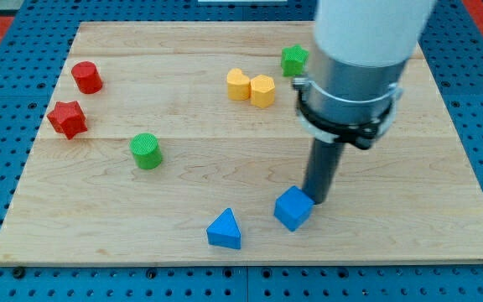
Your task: Nudge the yellow hexagon a bit up
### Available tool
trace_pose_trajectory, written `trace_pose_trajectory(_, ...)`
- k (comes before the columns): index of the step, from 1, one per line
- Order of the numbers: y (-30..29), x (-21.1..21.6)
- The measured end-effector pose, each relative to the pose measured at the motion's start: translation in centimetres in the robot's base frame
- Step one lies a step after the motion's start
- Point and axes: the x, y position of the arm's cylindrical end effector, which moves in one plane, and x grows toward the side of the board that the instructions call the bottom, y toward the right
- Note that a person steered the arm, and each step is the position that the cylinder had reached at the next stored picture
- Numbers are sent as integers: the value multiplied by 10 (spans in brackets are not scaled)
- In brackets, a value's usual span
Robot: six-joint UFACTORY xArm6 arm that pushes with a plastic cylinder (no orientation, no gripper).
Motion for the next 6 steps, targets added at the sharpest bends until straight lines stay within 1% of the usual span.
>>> trace_pose_trajectory(1,-51,13)
trace_pose_trajectory(2,-78,9)
trace_pose_trajectory(3,-71,-35)
trace_pose_trajectory(4,-79,-57)
trace_pose_trajectory(5,-111,-74)
trace_pose_trajectory(6,-129,-82)
